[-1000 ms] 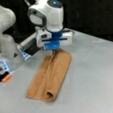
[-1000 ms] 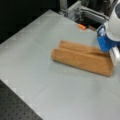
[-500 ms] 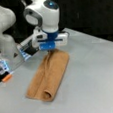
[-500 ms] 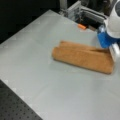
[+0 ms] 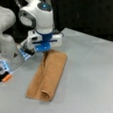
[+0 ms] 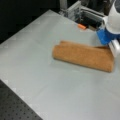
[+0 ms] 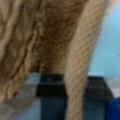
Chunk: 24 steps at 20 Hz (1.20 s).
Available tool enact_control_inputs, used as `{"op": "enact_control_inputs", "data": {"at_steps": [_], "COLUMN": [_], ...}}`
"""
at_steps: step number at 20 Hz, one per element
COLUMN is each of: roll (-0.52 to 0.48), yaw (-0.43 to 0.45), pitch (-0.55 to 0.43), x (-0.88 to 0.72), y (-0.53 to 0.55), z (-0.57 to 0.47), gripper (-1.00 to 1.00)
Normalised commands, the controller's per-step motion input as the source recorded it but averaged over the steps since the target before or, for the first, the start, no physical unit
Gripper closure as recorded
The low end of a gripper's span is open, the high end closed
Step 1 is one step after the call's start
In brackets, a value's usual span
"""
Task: Folding a towel twice
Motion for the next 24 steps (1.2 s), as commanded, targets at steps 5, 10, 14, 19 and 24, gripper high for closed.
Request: {"op": "enact_control_inputs", "data": {"at_steps": [5,10,14,19,24], "roll": [0.211,0.226,0.219,0.229,0.23], "yaw": [0.006,-0.017,-0.03,-0.001,0.001], "pitch": [-0.272,-0.288,-0.258,-0.195,-0.126], "x": [-0.28,-0.33,-0.38,-0.46,-0.58], "y": [-0.08,-0.11,-0.13,-0.16,-0.11], "z": [-0.17,-0.18,-0.18,-0.12,0.17], "gripper": [-1.0,-1.0,-1.0,-1.0,-1.0]}}
